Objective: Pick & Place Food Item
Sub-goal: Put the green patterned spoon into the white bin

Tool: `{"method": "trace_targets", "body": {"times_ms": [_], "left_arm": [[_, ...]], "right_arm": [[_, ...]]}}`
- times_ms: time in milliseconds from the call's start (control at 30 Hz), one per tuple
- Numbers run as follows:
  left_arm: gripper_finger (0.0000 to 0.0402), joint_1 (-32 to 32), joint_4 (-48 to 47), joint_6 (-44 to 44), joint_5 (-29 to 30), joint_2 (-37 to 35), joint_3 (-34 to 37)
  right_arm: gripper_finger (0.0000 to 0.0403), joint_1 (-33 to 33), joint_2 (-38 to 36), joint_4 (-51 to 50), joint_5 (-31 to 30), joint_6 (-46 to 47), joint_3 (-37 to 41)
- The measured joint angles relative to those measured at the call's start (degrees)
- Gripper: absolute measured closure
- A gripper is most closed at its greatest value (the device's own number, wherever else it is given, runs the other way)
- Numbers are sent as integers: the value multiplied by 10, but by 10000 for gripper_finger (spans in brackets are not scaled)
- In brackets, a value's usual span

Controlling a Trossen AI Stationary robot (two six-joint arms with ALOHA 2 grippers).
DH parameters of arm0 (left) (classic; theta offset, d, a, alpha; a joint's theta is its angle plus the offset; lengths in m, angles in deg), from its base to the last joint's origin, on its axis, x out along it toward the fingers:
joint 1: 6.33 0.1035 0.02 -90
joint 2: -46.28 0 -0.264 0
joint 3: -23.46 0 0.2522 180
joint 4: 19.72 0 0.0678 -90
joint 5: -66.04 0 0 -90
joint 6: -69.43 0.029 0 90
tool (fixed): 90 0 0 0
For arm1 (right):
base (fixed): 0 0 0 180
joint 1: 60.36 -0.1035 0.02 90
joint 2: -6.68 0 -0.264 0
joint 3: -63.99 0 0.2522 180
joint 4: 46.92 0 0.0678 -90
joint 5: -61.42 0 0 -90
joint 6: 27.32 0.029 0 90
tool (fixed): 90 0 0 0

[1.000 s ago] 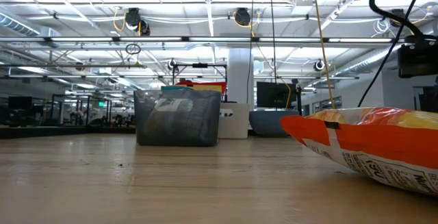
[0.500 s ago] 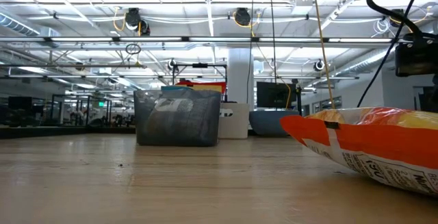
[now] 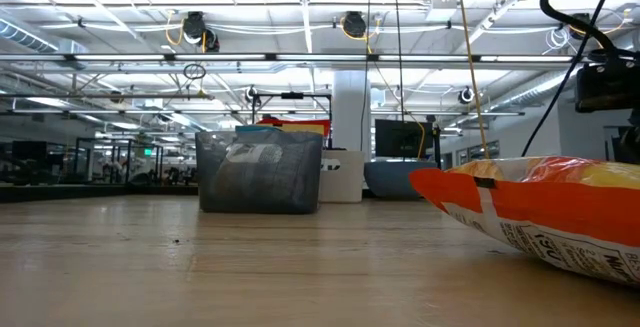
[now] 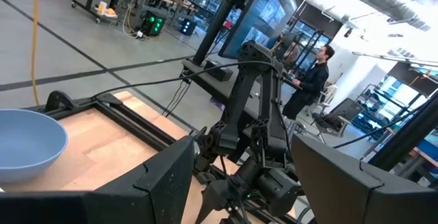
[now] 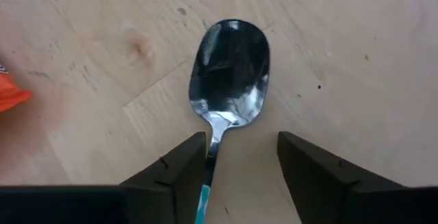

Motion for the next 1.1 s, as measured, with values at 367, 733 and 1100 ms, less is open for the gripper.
{"method": "trace_targets", "body": {"times_ms": [367,733,1100], "left_arm": [[147,0,0,0,0,0,0],[147,0,0,-5,0,0,0],[147,0,-34,-20,0,0,0]], "right_arm": [[263,1,1,-1,0,-12,0],[393,1,1,-2,-7,-9,1],[400,1,-24,31,-9,-5,3]]}}
